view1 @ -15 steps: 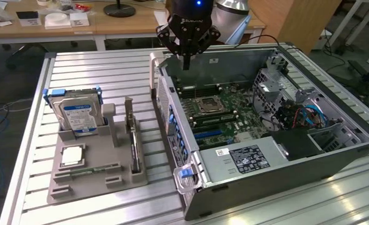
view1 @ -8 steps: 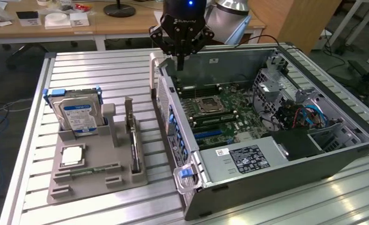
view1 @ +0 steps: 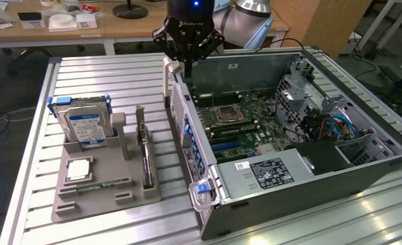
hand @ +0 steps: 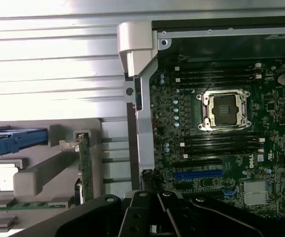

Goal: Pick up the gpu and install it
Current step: 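Reach for the gpu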

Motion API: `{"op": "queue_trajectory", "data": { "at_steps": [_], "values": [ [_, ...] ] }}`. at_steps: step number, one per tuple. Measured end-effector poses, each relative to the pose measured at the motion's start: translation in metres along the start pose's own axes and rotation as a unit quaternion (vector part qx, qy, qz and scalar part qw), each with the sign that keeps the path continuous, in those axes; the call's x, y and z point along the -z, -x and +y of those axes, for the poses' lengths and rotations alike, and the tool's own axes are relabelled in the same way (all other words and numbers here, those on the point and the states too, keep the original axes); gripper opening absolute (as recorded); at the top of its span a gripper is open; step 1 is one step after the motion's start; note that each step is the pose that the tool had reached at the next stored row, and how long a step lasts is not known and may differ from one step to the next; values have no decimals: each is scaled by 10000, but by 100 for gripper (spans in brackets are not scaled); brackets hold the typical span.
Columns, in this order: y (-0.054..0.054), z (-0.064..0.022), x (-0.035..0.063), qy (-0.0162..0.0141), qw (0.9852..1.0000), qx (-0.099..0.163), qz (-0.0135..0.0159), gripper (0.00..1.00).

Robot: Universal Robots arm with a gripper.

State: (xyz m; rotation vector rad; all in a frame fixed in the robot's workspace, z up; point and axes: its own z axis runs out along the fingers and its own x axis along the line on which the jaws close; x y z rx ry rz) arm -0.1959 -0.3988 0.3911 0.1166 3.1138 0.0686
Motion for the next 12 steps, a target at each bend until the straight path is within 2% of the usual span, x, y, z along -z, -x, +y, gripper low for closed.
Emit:
{"op": "queue_trajectory", "data": {
  "at_steps": [12],
  "values": [
    [-386, -29, -6, 1, 10000, 0, -1, 11]
  ]
}}
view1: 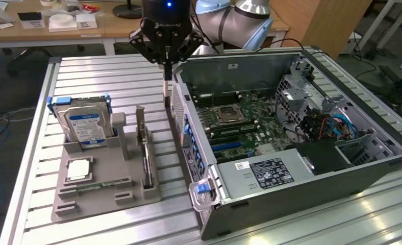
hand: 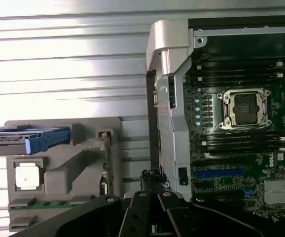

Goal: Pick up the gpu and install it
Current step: 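Reach for the gpu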

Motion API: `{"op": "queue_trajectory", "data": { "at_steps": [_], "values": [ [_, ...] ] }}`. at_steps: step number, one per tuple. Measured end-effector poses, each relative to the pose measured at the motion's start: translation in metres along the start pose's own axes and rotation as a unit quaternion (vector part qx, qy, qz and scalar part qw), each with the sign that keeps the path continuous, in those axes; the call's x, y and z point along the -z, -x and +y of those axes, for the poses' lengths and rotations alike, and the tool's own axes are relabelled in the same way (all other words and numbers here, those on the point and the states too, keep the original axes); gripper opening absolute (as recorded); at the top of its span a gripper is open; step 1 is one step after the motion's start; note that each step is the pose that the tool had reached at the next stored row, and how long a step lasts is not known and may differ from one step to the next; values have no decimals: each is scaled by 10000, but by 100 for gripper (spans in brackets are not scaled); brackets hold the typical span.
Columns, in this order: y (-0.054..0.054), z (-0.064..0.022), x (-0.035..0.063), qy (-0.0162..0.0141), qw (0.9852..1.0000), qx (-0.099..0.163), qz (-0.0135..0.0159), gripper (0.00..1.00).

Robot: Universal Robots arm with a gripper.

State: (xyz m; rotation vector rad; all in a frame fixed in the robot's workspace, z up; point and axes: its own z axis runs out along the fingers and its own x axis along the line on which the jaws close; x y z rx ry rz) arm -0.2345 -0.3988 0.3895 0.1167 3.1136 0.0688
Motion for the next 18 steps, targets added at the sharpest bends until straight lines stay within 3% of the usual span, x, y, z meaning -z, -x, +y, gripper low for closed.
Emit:
{"op": "queue_trajectory", "data": {
  "at_steps": [18],
  "values": [
    [-437, -33, -3, -1, 10000, -18, -1, 11]
  ]
}}
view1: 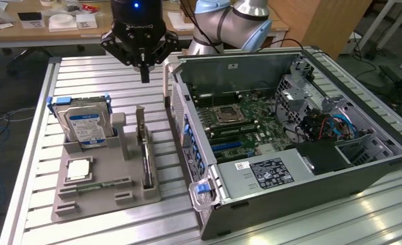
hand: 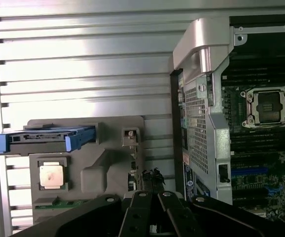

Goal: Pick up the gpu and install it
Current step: 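Reach for the gpu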

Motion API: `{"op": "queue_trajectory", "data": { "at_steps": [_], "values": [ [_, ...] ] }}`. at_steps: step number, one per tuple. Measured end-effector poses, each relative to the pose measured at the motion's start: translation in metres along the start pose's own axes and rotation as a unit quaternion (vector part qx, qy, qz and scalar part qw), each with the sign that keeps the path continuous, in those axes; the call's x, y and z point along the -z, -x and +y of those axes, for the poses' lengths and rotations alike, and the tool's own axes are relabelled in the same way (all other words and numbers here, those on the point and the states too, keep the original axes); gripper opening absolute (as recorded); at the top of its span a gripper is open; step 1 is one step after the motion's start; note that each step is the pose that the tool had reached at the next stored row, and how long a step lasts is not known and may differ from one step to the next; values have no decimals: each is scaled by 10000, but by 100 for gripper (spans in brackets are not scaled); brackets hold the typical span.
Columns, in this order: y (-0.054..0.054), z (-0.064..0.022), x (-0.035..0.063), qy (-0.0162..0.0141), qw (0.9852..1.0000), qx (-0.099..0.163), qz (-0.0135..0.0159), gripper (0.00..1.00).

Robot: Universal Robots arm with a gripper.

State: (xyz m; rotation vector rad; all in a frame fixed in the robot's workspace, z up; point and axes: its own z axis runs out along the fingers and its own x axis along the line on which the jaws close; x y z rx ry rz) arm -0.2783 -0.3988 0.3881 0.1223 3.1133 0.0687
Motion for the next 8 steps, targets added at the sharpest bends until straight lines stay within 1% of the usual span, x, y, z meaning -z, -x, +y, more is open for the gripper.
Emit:
{"op": "queue_trajectory", "data": {
  "at_steps": [8],
  "values": [
    [-29, -2, 1, 0, 10000, -2, 0, 11]
  ]
}}
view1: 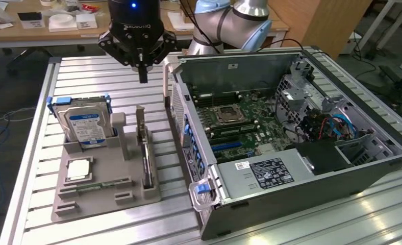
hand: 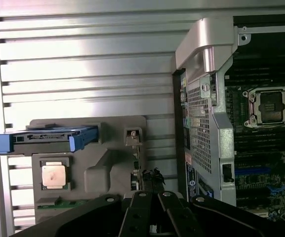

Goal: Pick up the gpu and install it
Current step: 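Reach for the gpu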

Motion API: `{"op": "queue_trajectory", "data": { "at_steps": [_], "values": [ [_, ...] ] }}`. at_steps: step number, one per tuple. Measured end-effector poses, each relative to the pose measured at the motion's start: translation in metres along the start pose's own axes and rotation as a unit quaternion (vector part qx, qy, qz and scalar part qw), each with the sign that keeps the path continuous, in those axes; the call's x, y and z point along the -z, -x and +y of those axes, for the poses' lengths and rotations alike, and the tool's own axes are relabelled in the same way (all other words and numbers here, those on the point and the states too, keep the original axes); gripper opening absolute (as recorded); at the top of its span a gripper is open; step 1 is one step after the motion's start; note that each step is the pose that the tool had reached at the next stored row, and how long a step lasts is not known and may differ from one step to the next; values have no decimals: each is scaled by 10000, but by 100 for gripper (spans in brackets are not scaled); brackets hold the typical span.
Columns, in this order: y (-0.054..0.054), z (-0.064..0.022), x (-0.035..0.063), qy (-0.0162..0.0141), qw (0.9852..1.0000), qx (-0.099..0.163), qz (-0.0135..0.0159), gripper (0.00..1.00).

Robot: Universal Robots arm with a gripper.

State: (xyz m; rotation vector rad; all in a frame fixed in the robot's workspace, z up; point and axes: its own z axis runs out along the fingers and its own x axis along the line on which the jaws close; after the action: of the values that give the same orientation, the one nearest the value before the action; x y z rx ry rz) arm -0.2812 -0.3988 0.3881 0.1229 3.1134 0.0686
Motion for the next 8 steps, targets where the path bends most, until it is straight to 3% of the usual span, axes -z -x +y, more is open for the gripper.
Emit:
{"op": "queue_trajectory", "data": {
  "at_steps": [8],
  "values": [
    [-56, -5, -1, 0, 10000, 2, 0, 11]
  ]
}}
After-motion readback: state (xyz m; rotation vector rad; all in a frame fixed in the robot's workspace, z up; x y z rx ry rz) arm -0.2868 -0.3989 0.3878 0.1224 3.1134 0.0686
